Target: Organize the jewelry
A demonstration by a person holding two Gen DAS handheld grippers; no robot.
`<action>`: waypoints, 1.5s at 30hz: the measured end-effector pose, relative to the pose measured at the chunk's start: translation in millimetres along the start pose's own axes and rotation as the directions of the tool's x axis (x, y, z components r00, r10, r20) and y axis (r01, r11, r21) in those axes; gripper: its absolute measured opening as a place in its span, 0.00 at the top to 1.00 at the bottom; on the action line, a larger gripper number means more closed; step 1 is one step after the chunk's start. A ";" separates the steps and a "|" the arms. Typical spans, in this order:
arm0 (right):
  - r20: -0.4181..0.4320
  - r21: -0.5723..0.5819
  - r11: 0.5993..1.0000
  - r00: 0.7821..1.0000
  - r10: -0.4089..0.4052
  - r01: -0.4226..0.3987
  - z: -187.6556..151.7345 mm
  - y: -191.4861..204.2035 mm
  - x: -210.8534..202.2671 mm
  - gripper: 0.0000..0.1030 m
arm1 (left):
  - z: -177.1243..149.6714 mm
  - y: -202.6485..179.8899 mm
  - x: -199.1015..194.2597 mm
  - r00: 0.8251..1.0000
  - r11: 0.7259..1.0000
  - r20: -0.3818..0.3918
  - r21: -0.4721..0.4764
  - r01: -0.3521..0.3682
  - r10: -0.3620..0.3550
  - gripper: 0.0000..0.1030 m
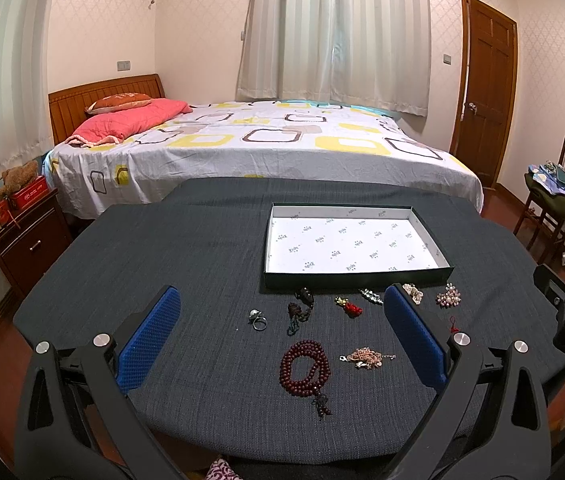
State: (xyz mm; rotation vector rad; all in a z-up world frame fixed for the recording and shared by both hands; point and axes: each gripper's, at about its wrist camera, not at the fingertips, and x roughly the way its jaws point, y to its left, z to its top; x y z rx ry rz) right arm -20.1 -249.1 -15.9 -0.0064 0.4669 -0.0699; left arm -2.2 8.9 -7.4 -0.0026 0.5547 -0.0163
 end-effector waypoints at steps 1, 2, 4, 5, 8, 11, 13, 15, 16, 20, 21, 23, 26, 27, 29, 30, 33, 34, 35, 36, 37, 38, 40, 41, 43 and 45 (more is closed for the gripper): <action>0.001 0.001 1.000 1.000 0.000 0.000 -0.2 0.0 -0.1 0.07 | -0.3 0.2 -0.1 1.000 1.000 0.000 0.000 0.001 -0.001 0.04; 0.002 0.001 1.000 1.000 -0.001 0.001 -0.2 0.1 -0.1 0.07 | 0.0 0.2 0.0 1.000 1.000 0.000 -0.001 0.002 -0.002 0.04; 0.001 0.000 1.000 1.000 -0.001 0.001 -0.3 0.1 0.0 0.07 | 0.1 0.0 0.0 1.000 1.000 -0.001 0.001 0.001 -0.001 0.04; 0.001 0.000 1.000 1.000 -0.001 0.001 -0.3 0.2 0.0 0.07 | -0.5 0.1 -0.2 1.000 1.000 -0.001 0.001 0.001 -0.001 0.04; 0.001 0.000 1.000 1.000 0.000 0.000 -0.4 0.1 0.1 0.07 | 0.3 0.3 0.1 1.000 1.000 -0.002 -0.001 0.001 -0.001 0.04; 0.001 0.001 1.000 1.000 0.000 0.000 -0.6 0.4 0.0 0.07 | -2.2 1.6 0.4 1.000 1.000 -0.004 -0.003 -0.001 0.001 0.04; 0.001 0.000 1.000 1.000 -0.001 0.001 -0.4 0.4 0.1 0.07 | -4.3 0.9 0.0 1.000 1.000 -0.005 -0.003 0.001 -0.001 0.04; 0.001 0.000 1.000 1.000 0.000 0.000 -0.4 0.5 0.0 0.07 | -3.9 0.9 0.1 1.000 1.000 -0.005 -0.003 -0.001 0.001 0.04; 0.002 0.000 1.000 1.000 0.000 0.000 -0.5 0.5 0.0 0.07 | -5.3 1.0 -0.7 1.000 1.000 -0.005 -0.002 0.000 0.000 0.04; 0.000 0.001 1.000 1.000 0.000 0.000 -0.4 0.5 0.3 0.07 | -5.1 0.5 -0.4 1.000 1.000 -0.007 -0.004 -0.003 0.003 0.04; -0.001 0.002 1.000 1.000 0.001 -0.001 -0.4 0.6 0.4 0.07 | -4.8 0.2 0.5 1.000 1.000 -0.009 -0.004 -0.004 0.004 0.04; -0.003 0.002 1.000 1.000 0.003 -0.003 -4.0 0.8 2.5 0.07 | -5.5 -0.2 2.0 1.000 1.000 -0.012 -0.003 -0.008 0.008 0.04; -0.006 0.003 1.000 1.000 0.010 -0.010 -8.6 1.3 6.5 0.07 | -5.7 2.5 6.7 1.000 1.000 -0.021 -0.010 -0.010 0.010 0.04; -0.005 0.002 1.000 1.000 0.011 -0.011 -10.3 1.4 8.5 0.07 | -7.6 4.0 8.3 1.000 1.000 -0.023 -0.017 -0.009 0.008 0.04; -0.004 -0.002 1.000 1.000 0.014 -0.014 -15.4 0.8 13.1 0.07 | -7.6 8.1 13.3 1.000 1.000 -0.026 -0.028 -0.006 0.005 0.04; -0.004 -0.005 1.000 1.000 0.016 -0.016 -19.1 1.3 16.0 0.07 | -10.0 10.1 16.4 0.999 0.999 -0.033 -0.034 0.000 -0.001 0.04; -0.013 -0.017 1.000 1.000 0.019 -0.019 -29.2 2.8 26.3 0.07 | -14.1 15.0 27.0 0.998 0.999 -0.055 -0.051 0.006 -0.009 0.04; -0.022 -0.020 1.000 1.000 0.021 -0.022 -32.6 3.1 29.9 0.07 | -17.2 16.7 32.5 0.998 0.999 -0.065 -0.053 0.001 -0.005 0.04; -0.032 -0.023 0.999 0.999 0.024 -0.025 -36.5 3.7 33.9 0.07 | -19.5 18.4 37.4 0.997 0.999 -0.074 -0.051 -0.004 0.000 0.04; -0.043 -0.027 0.999 0.999 0.027 -0.029 -41.9 4.1 38.9 0.07 | -22.1 19.7 42.3 0.997 0.999 -0.083 -0.047 -0.009 0.005 0.04; -0.051 -0.029 0.999 0.998 0.028 -0.030 -45.5 3.9 42.1 0.07 | -26.3 21.4 49.2 0.995 0.999 -0.099 -0.043 -0.017 0.012 0.04; -0.062 -0.033 0.999 0.998 0.029 -0.031 -49.6 4.7 46.1 0.07 | -28.9 22.7 54.7 0.993 0.999 -0.114 -0.042 -0.017 0.013 0.04; -0.087 -0.035 0.999 0.996 0.033 -0.036 -57.4 5.0 54.3 0.07 | -35.9 23.9 67.7 0.989 0.999 -0.148 -0.035 -0.008 0.003 0.04; -0.097 -0.035 0.999 0.995 0.035 -0.038 -61.3 4.9 57.6 0.07 | -38.0 23.4 71.6 0.987 1.000 -0.159 -0.029 -0.006 0.001 0.04; -0.110 -0.033 0.998 0.993 0.041 -0.045 -67.6 5.5 63.5 0.07 | -43.5 20.6 80.7 0.982 1.000 -0.187 -0.020 0.011 -0.015 0.04; -0.123 -0.032 0.998 0.991 0.047 -0.051 -71.5 5.0 68.1 0.07 | -49.4 16.1 90.0 0.975 0.999 -0.219 -0.016 0.036 -0.039 0.04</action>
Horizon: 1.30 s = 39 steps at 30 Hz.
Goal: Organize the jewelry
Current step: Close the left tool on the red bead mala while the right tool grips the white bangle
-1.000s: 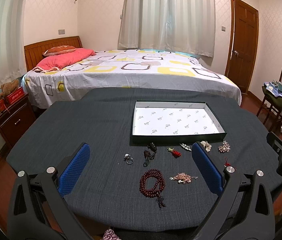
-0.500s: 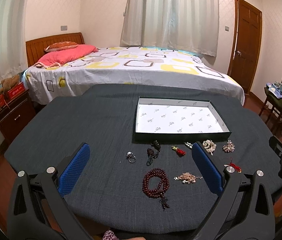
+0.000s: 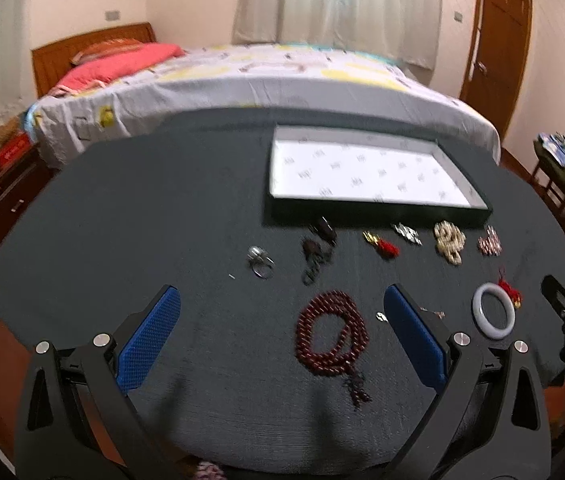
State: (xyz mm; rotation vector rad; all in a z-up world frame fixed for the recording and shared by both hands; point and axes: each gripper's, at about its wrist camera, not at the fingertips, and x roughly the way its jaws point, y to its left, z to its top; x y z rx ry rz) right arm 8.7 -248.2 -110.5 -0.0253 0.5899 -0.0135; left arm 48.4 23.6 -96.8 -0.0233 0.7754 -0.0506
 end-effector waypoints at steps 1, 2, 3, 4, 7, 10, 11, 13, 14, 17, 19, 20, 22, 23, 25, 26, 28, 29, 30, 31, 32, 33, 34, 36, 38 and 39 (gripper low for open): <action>-0.012 0.002 1.000 1.000 0.007 -0.007 -3.0 -0.5 3.4 0.07 | -1.4 -1.8 4.3 1.000 1.000 -0.012 0.005 0.003 -0.003 0.04; -0.024 0.005 1.000 1.000 0.015 -0.015 -5.8 -0.9 6.4 0.07 | -2.8 -4.0 9.5 1.000 1.000 -0.028 0.012 0.008 -0.007 0.04; -0.032 0.007 1.000 0.999 0.021 -0.021 -7.5 -0.6 9.1 0.07 | -5.0 -6.1 15.2 0.999 1.000 -0.047 0.019 0.014 -0.013 0.04; -0.044 0.010 1.000 0.999 0.029 -0.029 -10.4 -0.7 12.0 0.07 | -6.6 -7.3 19.6 0.998 1.000 -0.063 0.021 0.015 -0.013 0.04; -0.070 0.010 0.999 0.997 0.044 -0.043 -16.5 -0.3 18.5 0.07 | -10.6 -10.3 33.2 0.995 1.000 -0.099 0.014 0.026 -0.025 0.04; -0.085 0.018 0.999 0.995 0.051 -0.049 -21.1 -0.2 23.5 0.07 | -13.9 -11.6 44.6 0.991 0.999 -0.126 0.005 0.036 -0.035 0.05; -0.088 0.019 0.999 0.995 0.051 -0.050 -21.1 -0.4 24.2 0.07 | -14.4 -12.5 48.5 0.990 0.999 -0.134 0.004 0.037 -0.037 0.05; -0.094 0.022 0.998 0.994 0.052 -0.050 -20.3 -1.6 26.2 0.07 | -17.8 -14.7 57.4 0.986 0.999 -0.161 0.009 0.042 -0.040 0.13; -0.096 0.024 0.998 0.994 0.053 -0.051 -20.4 -2.5 27.2 0.07 | -19.0 -15.4 61.6 0.984 0.999 -0.175 0.012 0.044 -0.041 0.15; -0.107 0.028 0.998 0.993 0.055 -0.052 -21.3 -4.5 28.9 0.07 | -22.8 -16.5 73.1 0.976 0.998 -0.208 0.006 0.060 -0.057 0.19; -0.112 0.030 0.998 0.992 0.056 -0.053 -22.2 -5.2 30.6 0.07 | -24.0 -18.6 74.8 0.976 0.998 -0.208 0.012 0.060 -0.056 0.19; -0.115 0.032 0.998 0.992 0.057 -0.054 -22.4 -5.2 31.2 0.07 | -23.3 -20.6 75.0 0.977 0.998 -0.206 0.018 0.063 -0.058 0.19; -0.121 0.030 0.998 0.991 0.058 -0.055 -22.2 -5.5 32.4 0.07 | -22.9 -23.8 75.6 0.979 0.998 -0.197 0.032 0.061 -0.054 0.19; -0.123 0.028 0.998 0.991 0.058 -0.055 -22.3 -5.1 32.8 0.07 | -23.4 -24.7 77.1 0.979 0.998 -0.198 0.039 0.057 -0.048 0.19; -0.125 0.025 0.998 0.990 0.060 -0.057 -22.2 -4.4 33.6 0.07 | -25.0 -25.1 78.9 0.980 0.998 -0.195 0.050 0.047 -0.036 0.19; -0.125 0.024 0.998 0.990 0.060 -0.058 -22.3 -4.3 33.8 0.07 | -24.7 -25.7 79.2 0.981 0.997 -0.194 0.055 0.045 -0.033 0.19; -0.126 0.024 0.998 0.990 0.061 -0.059 -22.3 -3.8 35.1 0.07 | -25.3 -24.5 79.8 0.981 0.997 -0.191 0.066 0.032 -0.019 0.18; -0.127 0.025 0.998 0.990 0.061 -0.059 -22.3 -3.1 35.9 0.07 | -25.8 -24.5 79.9 0.982 0.997 -0.187 0.071 0.027 -0.013 0.18; -0.128 0.026 0.998 0.990 0.062 -0.060 -22.5 -3.3 36.3 0.07 | -26.3 -23.9 80.0 0.983 0.997 -0.182 0.072 0.030 -0.016 0.18; -0.130 0.026 0.998 0.990 0.063 -0.060 -22.7 -3.3 36.9 0.07 | -26.7 -24.6 79.6 0.983 0.997 -0.181 0.073 0.030 -0.016 0.18; -0.131 0.026 0.998 0.989 0.063 -0.060 -22.6 -3.0 37.4 0.07 | -26.6 -24.2 79.7 0.983 0.997 -0.180 0.073 0.030 -0.017 0.19; -0.132 0.026 0.998 0.989 0.063 -0.060 -22.7 -2.9 37.8 0.07 | -26.5 -24.9 79.4 0.984 0.997 -0.178 0.071 0.025 -0.012 0.21; -0.131 0.026 0.998 0.989 0.063 -0.060 -22.5 -2.8 37.8 0.07 | -26.5 -24.4 78.8 0.984 0.997 -0.175 0.067 0.024 -0.012 0.25; -0.129 0.027 0.998 0.990 0.063 -0.060 -22.7 -3.6 37.1 0.07 | -26.9 -22.6 75.7 0.986 0.998 -0.167 0.058 0.019 -0.009 0.38; -0.127 0.029 0.998 0.990 0.067 -0.064 -22.6 -3.9 36.2 0.07 | -25.5 -19.1 74.1 0.987 0.999 -0.159 0.047 0.012 -0.005 0.48; -0.127 0.033 0.997 0.989 0.074 -0.070 -22.8 -5.1 35.0 0.07 | -25.9 -17.3 73.1 0.988 0.999 -0.156 0.042 0.013 -0.006 0.55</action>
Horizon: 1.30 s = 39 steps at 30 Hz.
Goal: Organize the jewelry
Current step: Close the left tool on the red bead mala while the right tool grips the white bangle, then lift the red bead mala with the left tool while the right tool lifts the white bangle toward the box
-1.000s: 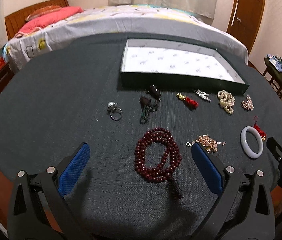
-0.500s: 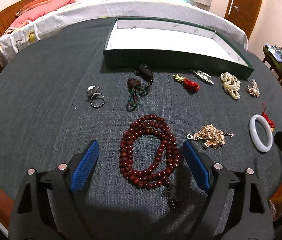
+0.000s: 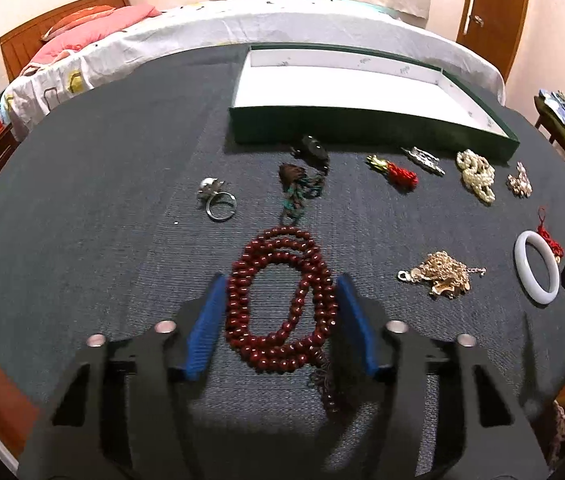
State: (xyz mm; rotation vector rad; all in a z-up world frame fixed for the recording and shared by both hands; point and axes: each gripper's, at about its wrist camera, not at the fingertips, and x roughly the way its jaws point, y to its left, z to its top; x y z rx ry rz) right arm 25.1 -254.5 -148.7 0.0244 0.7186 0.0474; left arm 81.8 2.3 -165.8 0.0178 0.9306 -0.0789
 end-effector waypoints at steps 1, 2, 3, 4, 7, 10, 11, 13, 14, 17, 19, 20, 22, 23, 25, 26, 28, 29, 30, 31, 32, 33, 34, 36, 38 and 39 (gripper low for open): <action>-0.001 0.005 1.000 1.000 0.007 -0.007 -0.2 -1.1 -0.9 0.07 | 0.3 1.4 -0.4 1.000 1.000 0.004 -0.004 -0.008 0.008 0.59; -0.004 0.011 1.000 1.000 0.014 -0.014 -0.5 -2.3 -1.4 0.07 | 0.3 2.8 -0.7 1.000 1.000 0.005 -0.007 -0.008 0.008 0.60; -0.008 0.018 1.000 1.000 0.021 -0.021 -0.9 -3.3 -1.3 0.07 | 0.2 4.1 -0.9 1.000 1.000 0.007 -0.010 -0.009 0.009 0.65; -0.016 0.024 0.999 1.000 0.027 -0.027 -1.5 -3.9 -0.5 0.07 | 0.9 5.3 -1.1 1.000 1.000 0.011 -0.014 -0.005 0.005 0.72; -0.041 0.039 0.998 0.998 0.046 -0.045 -4.0 -4.2 3.3 0.07 | 1.6 10.0 -1.2 1.000 1.000 0.012 -0.024 -0.003 0.004 0.79; -0.061 0.052 0.997 0.996 0.069 -0.065 -6.9 -4.0 6.2 0.07 | 1.3 13.9 -1.2 1.000 0.999 0.014 -0.033 0.004 -0.004 0.82; -0.064 0.054 0.996 0.995 0.073 -0.069 -7.5 -4.6 6.4 0.07 | 1.1 14.9 -1.2 1.000 0.999 0.014 -0.033 0.003 -0.003 0.82; -0.069 0.057 0.995 0.994 0.080 -0.076 -8.4 -4.5 7.4 0.07 | 1.1 15.2 -1.2 1.000 0.999 0.015 -0.032 0.002 -0.001 0.83; -0.072 0.057 0.995 0.994 0.083 -0.079 -8.7 -4.2 8.3 0.07 | 0.9 15.1 -1.2 1.000 1.000 0.015 -0.031 0.002 -0.002 0.83; -0.086 0.060 0.994 0.992 0.095 -0.090 -10.5 -3.5 13.4 0.07 | 0.9 15.6 -1.1 1.000 1.000 0.015 -0.029 -0.001 0.001 0.83; -0.095 0.061 0.994 0.991 0.099 -0.093 -11.4 -3.5 17.8 0.07 | 1.2 15.9 -1.2 1.000 1.000 0.015 -0.026 -0.007 0.007 0.83; -0.098 0.060 0.994 0.990 0.100 -0.094 -11.6 -2.9 19.3 0.07 | 1.0 15.6 -1.4 1.000 1.000 0.015 -0.026 -0.009 0.009 0.83; -0.105 0.055 0.994 0.989 0.100 -0.095 -11.5 -1.9 22.4 0.09 | 1.4 16.9 -1.5 1.000 0.999 0.015 -0.031 -0.014 0.014 0.83; -0.108 0.053 0.994 0.989 0.102 -0.097 -11.2 -1.6 23.7 0.14 | 1.6 17.4 -1.5 1.000 0.999 0.014 -0.032 -0.016 0.017 0.83; -0.127 0.051 0.994 0.986 0.107 -0.101 -10.7 -0.8 28.5 0.25 | 2.1 18.6 -1.3 1.000 0.999 0.014 -0.034 -0.019 0.020 0.83; -0.131 0.049 0.994 0.986 0.106 -0.100 -11.0 -0.5 29.9 0.27 | 1.9 18.3 -1.3 1.000 0.999 0.014 -0.034 -0.020 0.021 0.83; -0.132 0.041 0.995 0.986 0.099 -0.094 -9.4 1.2 31.5 0.27 | 2.0 18.7 -1.1 1.000 0.999 0.014 -0.035 -0.023 0.023 0.83; -0.134 0.037 0.995 0.986 0.096 -0.092 -8.8 1.9 31.9 0.27 | 1.8 19.0 -1.0 1.000 0.999 0.014 -0.035 -0.023 0.024 0.83; -0.137 0.031 0.996 0.987 0.090 -0.086 -8.2 2.8 32.5 0.27 | 1.9 19.5 -0.9 1.000 0.999 0.013 -0.036 -0.024 0.024 0.83; -0.139 0.025 0.996 0.987 0.084 -0.081 -6.9 4.1 33.8 0.27 | 2.4 20.2 -0.8 1.000 0.999 0.013 -0.038 -0.024 0.025 0.83; -0.142 0.021 0.997 0.986 0.082 -0.080 -5.9 4.8 34.7 0.27 | 1.5 20.6 -1.0 1.000 0.999 0.013 -0.038 -0.025 0.025 0.83; -0.145 0.018 0.997 0.986 0.079 -0.077 -4.5 5.5 36.1 0.27 | 1.5 21.2 -1.0 1.000 0.999 0.013 -0.039 -0.025 0.026 0.83; -0.149 0.014 0.997 0.986 0.077 -0.076 -2.9 6.1 37.7 0.27 | 1.5 22.0 -0.9 1.000 0.999 0.012 -0.041 -0.026 0.027 0.83; -0.154 0.010 0.997 0.985 0.073 -0.073 -0.4 6.4 40.6 0.27 | 2.0 23.4 -0.7 1.000 0.999 0.012 -0.045 -0.028 0.029 0.83; -0.156 0.006 0.997 0.985 0.071 -0.070 0.8 6.0 42.3 0.27 | 2.0 24.3 -0.5 0.999 0.998 0.012 -0.047 -0.030 0.030 0.83; -0.157 0.001 0.998 0.985 0.065 -0.066 1.1 6.6 42.7 0.27 | 2.0 24.8 -0.5 0.999 0.998 0.012 -0.047 -0.031 0.031 0.83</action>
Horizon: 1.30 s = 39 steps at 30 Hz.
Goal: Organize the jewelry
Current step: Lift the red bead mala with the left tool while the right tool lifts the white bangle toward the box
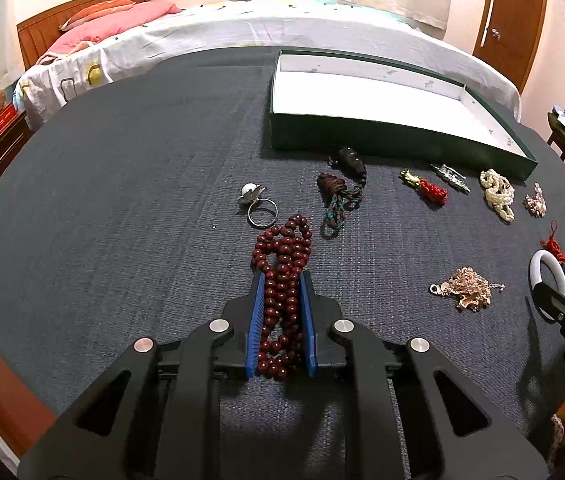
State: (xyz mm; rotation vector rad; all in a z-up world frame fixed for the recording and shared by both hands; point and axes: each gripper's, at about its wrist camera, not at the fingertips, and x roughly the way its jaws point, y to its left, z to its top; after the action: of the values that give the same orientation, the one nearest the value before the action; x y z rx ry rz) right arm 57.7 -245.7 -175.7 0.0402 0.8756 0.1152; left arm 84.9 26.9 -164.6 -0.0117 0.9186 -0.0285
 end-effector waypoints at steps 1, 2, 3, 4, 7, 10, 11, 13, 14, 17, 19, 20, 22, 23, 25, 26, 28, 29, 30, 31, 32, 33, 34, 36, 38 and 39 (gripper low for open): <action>0.000 -0.006 1.000 1.000 -0.008 0.008 -0.1 0.4 0.0 0.29 | 0.0 0.2 0.0 1.000 1.000 0.000 0.000 -0.001 0.001 0.83; 0.000 -0.013 1.000 1.000 -0.017 0.017 -0.5 0.9 -0.2 0.31 | -0.2 0.0 0.0 1.000 1.000 0.000 0.001 -0.002 0.002 0.83; 0.001 -0.021 0.999 1.000 -0.026 0.026 -1.0 1.4 -0.4 0.33 | -0.4 -0.1 -0.1 1.000 1.000 0.001 0.002 -0.003 0.003 0.83; 0.003 -0.022 0.999 1.000 -0.024 0.024 -1.9 1.2 -1.0 0.33 | -0.2 -0.2 -0.2 1.000 1.000 0.001 0.003 -0.004 0.004 0.83; 0.006 -0.024 0.999 1.000 -0.025 0.025 -2.8 1.0 -1.3 0.33 | -0.5 -0.4 -0.2 1.000 1.000 0.001 0.002 -0.004 0.004 0.83; 0.011 -0.027 0.999 1.000 -0.025 0.025 -3.2 1.3 -1.8 0.33 | -0.7 0.3 -0.3 1.000 1.000 0.001 0.002 -0.007 0.007 0.83; 0.012 -0.027 0.999 1.000 -0.025 0.025 -3.2 1.5 -1.9 0.33 | -1.1 0.2 -0.6 1.000 1.000 0.002 0.002 -0.009 0.009 0.83; 0.014 -0.027 0.999 1.000 -0.025 0.025 -3.7 1.4 -2.4 0.34 | -1.4 0.3 -1.1 1.000 1.000 0.002 0.004 -0.012 0.012 0.83; 0.014 -0.027 0.999 1.000 -0.025 0.026 -3.6 1.9 -2.2 0.34 | -1.9 -0.1 -1.3 1.000 1.000 0.003 0.005 -0.014 0.014 0.83; 0.019 -0.026 0.999 0.999 -0.025 0.026 -3.7 1.9 -3.8 0.34 | -1.7 0.7 -1.7 1.000 1.000 0.004 0.004 -0.019 0.019 0.83; 0.028 -0.029 0.999 0.999 -0.027 0.028 -3.4 2.8 -5.8 0.34 | -1.9 1.2 -2.0 1.000 1.000 0.004 0.003 -0.022 0.022 0.83; 0.032 -0.031 0.999 0.999 -0.028 0.029 -3.3 3.1 -6.1 0.34 | -2.4 0.9 -2.4 1.000 1.000 0.005 0.003 -0.024 0.024 0.83; 0.041 -0.038 0.999 0.999 -0.030 0.032 -3.5 4.4 -8.2 0.34 | -2.5 0.3 -3.5 1.000 1.000 0.008 0.006 -0.026 0.026 0.83; 0.044 -0.040 0.999 0.999 -0.031 0.033 -3.1 5.0 -8.8 0.34 | -2.4 0.1 -3.8 1.000 1.000 0.009 0.007 -0.027 0.027 0.83; 0.054 -0.045 0.998 0.998 -0.033 0.035 -3.1 5.8 -11.9 0.34 | -1.9 -0.3 -5.4 0.999 0.999 0.014 0.010 -0.030 0.030 0.83; 0.058 -0.046 0.998 0.998 -0.033 0.036 -3.4 6.1 -12.9 0.34 | -1.3 -0.7 -6.3 0.999 0.999 0.016 0.011 -0.031 0.031 0.83; 0.066 -0.047 0.998 0.997 -0.032 0.035 -2.0 6.1 -15.4 0.34 | 0.2 -1.2 -9.7 0.999 0.999 0.025 0.010 -0.031 0.030 0.83; 0.068 -0.046 0.998 0.997 -0.031 0.034 -1.2 6.1 -16.3 0.34 | 1.5 -1.6 -12.1 0.999 1.000 0.032 0.011 -0.029 0.029 0.83; 0.073 -0.043 0.999 0.997 -0.028 0.031 0.3 5.7 -18.1 0.34 | 2.4 -2.5 -14.5 0.999 1.000 0.038 0.012 -0.029 0.028 0.83; 0.077 -0.042 0.999 0.997 -0.026 0.029 1.2 5.7 -19.4 0.34 | 4.2 -3.3 -17.8 0.998 0.999 0.049 0.015 -0.029 0.028 0.83; 0.084 -0.042 0.999 0.996 -0.023 0.027 2.7 6.0 -21.4 0.34 | 5.9 -4.1 -21.0 0.998 0.999 0.059 0.018 -0.029 0.028 0.83; 0.090 -0.043 0.999 0.996 -0.021 0.025 3.7 6.6 -23.3 0.34 | 6.8 -4.7 -23.4 0.997 0.999 0.067 0.020 -0.029 0.027 0.83; 0.093 -0.042 0.999 0.995 -0.018 0.023 4.7 6.7 -24.3 0.34 | 8.4 -6.0 -26.9 0.997 0.999 0.077 0.024 -0.029 0.027 0.83; 0.103 -0.039 0.999 0.995 -0.010 0.014 7.9 6.6 -28.1 0.34 | 11.3 -7.4 -31.2 0.996 0.999 0.090 0.027 -0.028 0.025 0.83; 0.115 -0.041 0.999 0.993 -0.005 0.010 11.1 7.4 -32.0 0.34 | 15.0 -8.2 -35.7 0.994 0.999 0.102 0.027 -0.026 0.023 0.83; 0.126 -0.044 0.999 0.992 -0.003 0.008 14.4 7.9 -35.2 0.34 | 17.1 -8.5 -38.0 0.994 0.999 0.110 0.027 -0.027 0.024 0.83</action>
State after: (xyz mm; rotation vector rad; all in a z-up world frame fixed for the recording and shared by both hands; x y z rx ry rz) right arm 45.8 -241.8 -138.9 0.0036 0.7468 0.1255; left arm 75.3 19.5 -123.9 0.0246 0.8080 -0.0167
